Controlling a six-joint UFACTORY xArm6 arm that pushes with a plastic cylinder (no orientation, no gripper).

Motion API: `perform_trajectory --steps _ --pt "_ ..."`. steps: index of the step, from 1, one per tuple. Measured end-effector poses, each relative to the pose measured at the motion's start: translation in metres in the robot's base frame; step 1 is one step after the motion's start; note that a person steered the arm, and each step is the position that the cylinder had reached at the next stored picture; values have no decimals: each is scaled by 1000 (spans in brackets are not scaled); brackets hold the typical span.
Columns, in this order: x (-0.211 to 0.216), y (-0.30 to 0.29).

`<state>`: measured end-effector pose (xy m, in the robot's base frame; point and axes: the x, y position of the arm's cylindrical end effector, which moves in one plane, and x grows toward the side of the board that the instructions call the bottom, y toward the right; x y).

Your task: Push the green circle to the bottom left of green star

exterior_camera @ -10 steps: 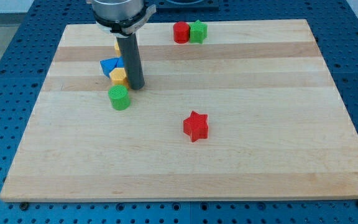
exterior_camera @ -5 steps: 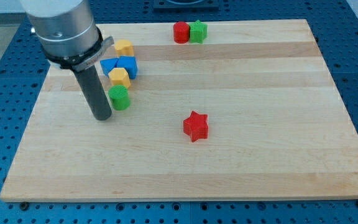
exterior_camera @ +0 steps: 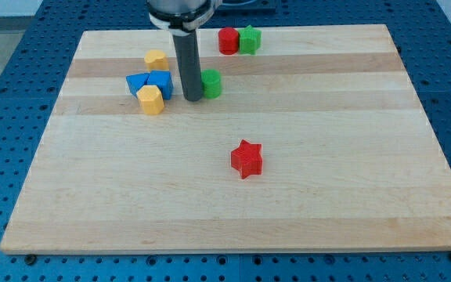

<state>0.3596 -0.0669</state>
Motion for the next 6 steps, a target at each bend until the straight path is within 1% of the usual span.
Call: perform_trajectory --steps 2,3,4,5,6 --pt "-46 35" --pt "-41 40" --pt "-4 57" --pt "-17 77" --pt "-42 77"
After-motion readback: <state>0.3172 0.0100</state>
